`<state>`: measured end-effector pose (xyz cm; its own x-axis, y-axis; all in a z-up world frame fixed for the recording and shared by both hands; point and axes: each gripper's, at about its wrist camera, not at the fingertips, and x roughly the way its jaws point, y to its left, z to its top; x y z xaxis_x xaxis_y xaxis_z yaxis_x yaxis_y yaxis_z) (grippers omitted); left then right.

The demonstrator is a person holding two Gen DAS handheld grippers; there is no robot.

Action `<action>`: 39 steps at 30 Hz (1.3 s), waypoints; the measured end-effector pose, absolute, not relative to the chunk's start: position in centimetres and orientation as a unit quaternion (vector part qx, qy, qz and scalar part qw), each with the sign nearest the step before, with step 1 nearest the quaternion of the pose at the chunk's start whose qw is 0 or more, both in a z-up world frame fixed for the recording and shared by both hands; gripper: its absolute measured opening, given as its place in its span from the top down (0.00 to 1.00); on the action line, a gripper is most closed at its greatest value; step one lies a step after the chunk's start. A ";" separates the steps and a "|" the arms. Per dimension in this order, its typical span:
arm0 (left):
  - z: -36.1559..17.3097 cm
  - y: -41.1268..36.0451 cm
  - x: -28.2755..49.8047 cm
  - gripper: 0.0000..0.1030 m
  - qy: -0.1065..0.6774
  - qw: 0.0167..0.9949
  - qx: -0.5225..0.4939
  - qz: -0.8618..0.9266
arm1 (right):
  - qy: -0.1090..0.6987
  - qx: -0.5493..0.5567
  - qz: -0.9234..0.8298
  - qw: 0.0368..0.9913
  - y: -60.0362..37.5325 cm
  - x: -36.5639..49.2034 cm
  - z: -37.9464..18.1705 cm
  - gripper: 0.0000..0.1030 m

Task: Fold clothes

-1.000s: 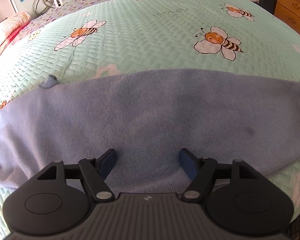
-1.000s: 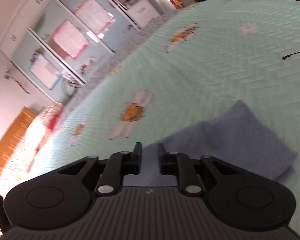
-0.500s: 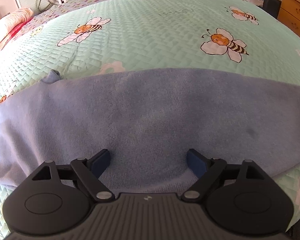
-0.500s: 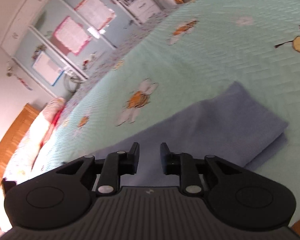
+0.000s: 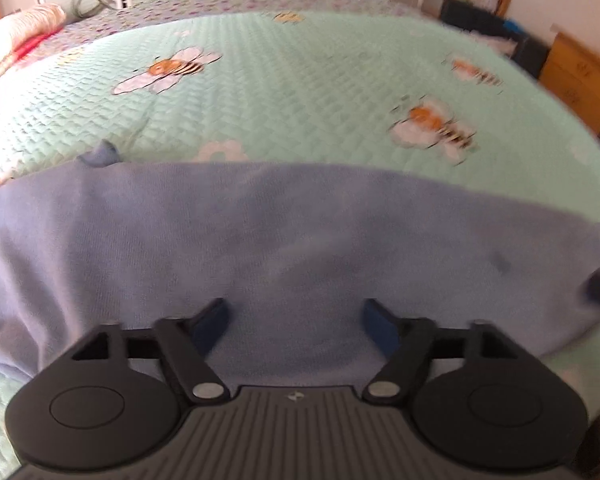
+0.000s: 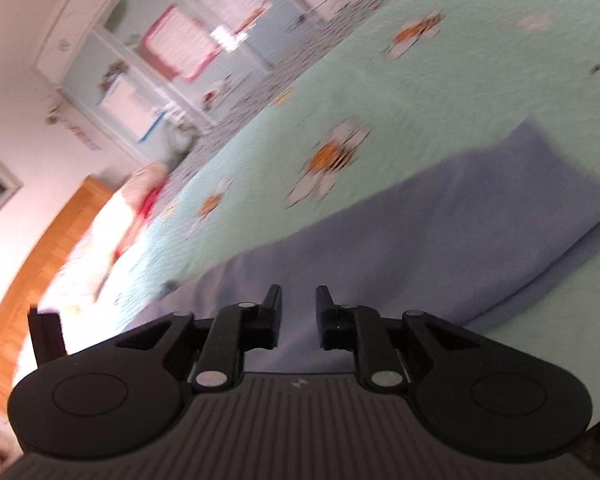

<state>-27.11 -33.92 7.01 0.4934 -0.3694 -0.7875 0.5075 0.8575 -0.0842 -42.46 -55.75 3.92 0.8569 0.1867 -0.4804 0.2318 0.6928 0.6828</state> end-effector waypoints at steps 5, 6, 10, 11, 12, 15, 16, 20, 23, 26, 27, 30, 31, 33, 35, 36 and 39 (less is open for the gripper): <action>7.2 -34.8 -28.5 0.37 0.432 0.851 0.094 -0.282 | 0.307 0.399 -0.023 0.864 -55.3 -42.3 1.0 0.87; 7.1 -34.9 -28.5 0.37 0.432 0.851 0.096 -0.282 | 0.307 0.399 -0.025 0.864 -55.3 -42.3 1.1 0.88; 6.8 -35.1 -28.7 0.36 0.433 0.851 0.104 -0.279 | 0.301 0.349 -0.024 0.887 -53.9 -42.3 3.6 0.80; 6.7 -35.2 -28.7 0.36 0.433 0.851 0.106 -0.278 | 0.297 0.336 -0.018 0.894 -53.4 -42.2 4.2 0.80; 6.6 -35.2 -28.7 0.36 0.434 0.851 0.108 -0.277 | 0.299 0.329 -0.013 0.896 -53.1 -42.0 4.3 0.78; 6.4 -35.4 -28.8 0.35 0.434 0.850 0.114 -0.275 | 0.332 0.320 -0.015 0.887 -52.6 -40.9 3.0 0.73; 6.3 -35.4 -28.8 0.35 0.434 0.850 0.115 -0.274 | 0.341 0.319 -0.020 0.884 -52.6 -40.8 2.4 0.73; 6.0 -35.6 -29.0 0.34 0.435 0.850 0.123 -0.271 | 0.330 0.311 -0.018 0.891 -52.1 -41.3 3.6 0.72; 5.8 -35.7 -29.0 0.33 0.434 0.850 0.123 -0.272 | 0.314 0.300 -0.004 0.901 -51.2 -41.3 4.5 0.72; 5.8 -35.7 -29.0 0.33 0.434 0.850 0.122 -0.272 | 0.341 0.300 -0.002 0.891 -50.9 -40.3 3.0 0.71; 5.8 -35.7 -29.0 0.33 0.434 0.850 0.122 -0.273 | 0.350 0.300 -0.002 0.888 -50.8 -40.0 2.5 0.72; 5.7 -35.5 -28.8 0.32 0.432 0.849 0.119 -0.279 | 0.347 0.294 -0.003 0.890 -50.6 -40.3 2.1 0.72; 5.7 -35.4 -28.8 0.32 0.432 0.849 0.114 -0.281 | 0.350 0.287 -0.004 0.892 -50.5 -40.4 2.3 0.72; 5.8 -35.1 -28.6 0.31 0.430 0.849 0.105 -0.287 | 0.354 0.281 -0.005 0.892 -50.3 -40.5 2.7 0.72; 5.8 -34.7 -28.5 0.31 0.429 0.849 0.095 -0.293 | 0.355 0.289 -0.005 0.889 -50.3 -40.8 2.9 0.72; 5.9 -34.4 -28.5 0.31 0.427 0.850 0.086 -0.297 | 0.354 0.292 -0.005 0.888 -50.3 -41.0 3.1 0.72; 6.7 -33.0 -28.6 0.34 0.415 0.854 0.050 -0.310 | 0.345 0.301 -0.005 0.889 -50.4 -41.6 3.6 0.72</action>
